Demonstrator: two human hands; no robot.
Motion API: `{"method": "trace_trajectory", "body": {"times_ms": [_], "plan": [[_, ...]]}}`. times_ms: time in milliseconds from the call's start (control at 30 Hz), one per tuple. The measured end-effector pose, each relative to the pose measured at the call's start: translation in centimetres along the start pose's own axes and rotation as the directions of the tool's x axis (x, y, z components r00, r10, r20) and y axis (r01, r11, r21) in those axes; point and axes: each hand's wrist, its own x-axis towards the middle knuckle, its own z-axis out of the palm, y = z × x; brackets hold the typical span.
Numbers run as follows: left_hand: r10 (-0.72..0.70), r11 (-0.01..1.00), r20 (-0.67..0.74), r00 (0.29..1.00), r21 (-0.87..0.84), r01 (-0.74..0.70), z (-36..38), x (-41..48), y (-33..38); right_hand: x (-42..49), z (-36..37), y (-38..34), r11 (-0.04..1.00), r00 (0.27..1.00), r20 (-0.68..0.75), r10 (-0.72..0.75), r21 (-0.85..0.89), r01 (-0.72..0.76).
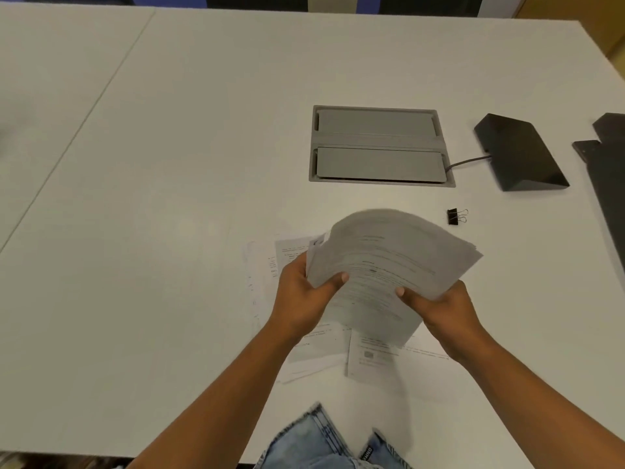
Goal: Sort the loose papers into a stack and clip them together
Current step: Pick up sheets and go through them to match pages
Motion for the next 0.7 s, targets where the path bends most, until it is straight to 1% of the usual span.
{"method": "trace_trajectory", "body": {"times_ms": [100, 200, 333, 467, 567, 600, 667, 700], "plan": [[0.077, 0.996, -0.061, 0.995, -0.044, -0.079, -0.1, -0.4, 0.6, -0.2, 0.0, -0.1, 1.000, 1.000, -0.009, -0.001, -0.017, 0.001], [0.163, 0.985, -0.058, 0.985, -0.046, -0.165, -0.2, -0.5, 1.8, -0.5, -0.1, -0.4, 0.999, 1.000, -0.011, -0.029, -0.026, 0.029], [0.225, 0.972, -0.074, 0.972, -0.058, -0.229, 0.1, -0.3, 2.7, -0.8, -0.1, -0.6, 0.997, 0.999, 0.010, -0.051, -0.051, 0.052], [0.208, 0.977, -0.089, 0.974, -0.036, -0.212, 0.4, -0.2, 2.7, -0.8, -0.3, -0.5, 0.997, 0.998, 0.013, -0.055, -0.055, 0.055], [0.142, 0.987, -0.123, 0.982, -0.060, -0.151, 0.4, -0.1, 2.6, -0.6, -0.4, -0.1, 0.999, 0.999, 0.032, -0.032, -0.024, 0.033], [0.156, 0.985, -0.135, 0.978, -0.055, -0.165, 0.4, 0.0, 2.5, -0.6, -0.4, 0.1, 1.000, 0.999, 0.043, -0.020, -0.013, 0.021], [0.203, 0.979, -0.099, 0.974, 0.001, -0.204, 0.3, 0.0, 2.2, -0.4, -0.4, 0.4, 1.000, 0.998, 0.062, -0.002, -0.019, 0.003], [0.186, 0.983, -0.064, 0.980, 0.016, -0.185, 0.2, 0.1, 1.7, -0.3, -0.3, 0.6, 1.000, 0.998, 0.068, 0.007, -0.028, -0.005]]}}
